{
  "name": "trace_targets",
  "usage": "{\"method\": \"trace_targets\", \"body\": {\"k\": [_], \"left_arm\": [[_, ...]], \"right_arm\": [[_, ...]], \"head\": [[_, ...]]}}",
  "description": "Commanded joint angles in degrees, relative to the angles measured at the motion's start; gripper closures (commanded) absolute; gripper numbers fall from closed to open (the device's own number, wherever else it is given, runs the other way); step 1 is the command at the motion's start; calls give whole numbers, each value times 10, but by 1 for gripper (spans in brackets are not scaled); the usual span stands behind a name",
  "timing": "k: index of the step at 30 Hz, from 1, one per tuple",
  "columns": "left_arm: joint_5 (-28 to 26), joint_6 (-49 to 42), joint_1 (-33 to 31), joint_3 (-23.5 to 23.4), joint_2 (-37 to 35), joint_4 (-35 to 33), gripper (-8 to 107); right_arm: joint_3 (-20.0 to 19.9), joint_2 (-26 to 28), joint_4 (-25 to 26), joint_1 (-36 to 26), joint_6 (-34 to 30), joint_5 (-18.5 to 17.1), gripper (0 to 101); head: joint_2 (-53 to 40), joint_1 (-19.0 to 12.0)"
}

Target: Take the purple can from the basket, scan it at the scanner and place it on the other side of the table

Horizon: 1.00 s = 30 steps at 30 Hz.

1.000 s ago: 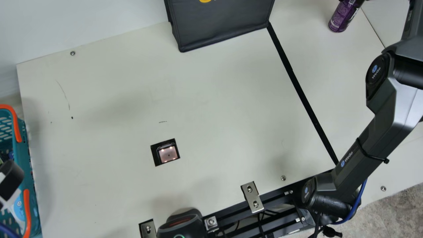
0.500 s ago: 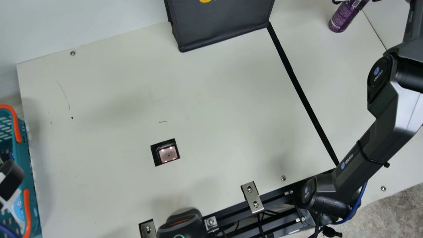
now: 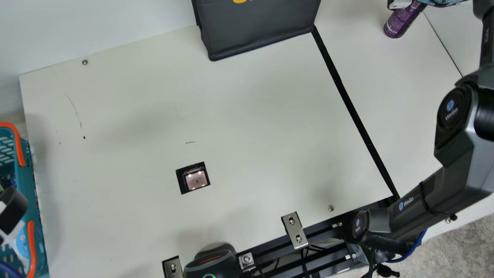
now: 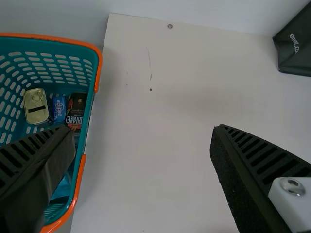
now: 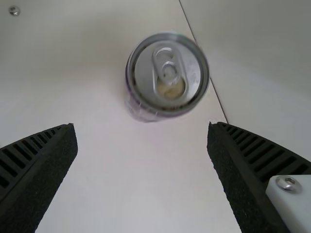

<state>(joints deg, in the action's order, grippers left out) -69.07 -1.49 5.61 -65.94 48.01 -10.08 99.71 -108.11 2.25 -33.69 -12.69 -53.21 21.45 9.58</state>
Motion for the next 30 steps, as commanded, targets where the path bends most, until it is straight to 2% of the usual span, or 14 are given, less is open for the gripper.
{"method": "trace_targets", "body": {"k": [1, 10, 20, 21, 22, 30], "left_arm": [[0, 0, 0, 0, 0, 0, 9], [0, 0, 0, 0, 0, 0, 9], [0, 0, 0, 0, 0, 0, 9], [0, 0, 0, 0, 0, 0, 9], [0, 2, -8, -4, -5, 10, 9], [-4, 15, -72, -30, -47, 86, 9]], "right_arm": [[-74, 48, 5, 5, 14, 17, 6], [-227, 197, 32, 43, 86, 48, 6], [-346, 368, 52, 99, 175, 21, 6], [-322, 318, 49, 92, 159, 28, 6], [-333, 345, 49, 105, 167, 17, 6], [-324, 426, 32, 167, 157, -30, 6]], "head": [[1, -17], [1, -17], [1, -17], [1, -17], [-12, -17], [-119, -17]]}}
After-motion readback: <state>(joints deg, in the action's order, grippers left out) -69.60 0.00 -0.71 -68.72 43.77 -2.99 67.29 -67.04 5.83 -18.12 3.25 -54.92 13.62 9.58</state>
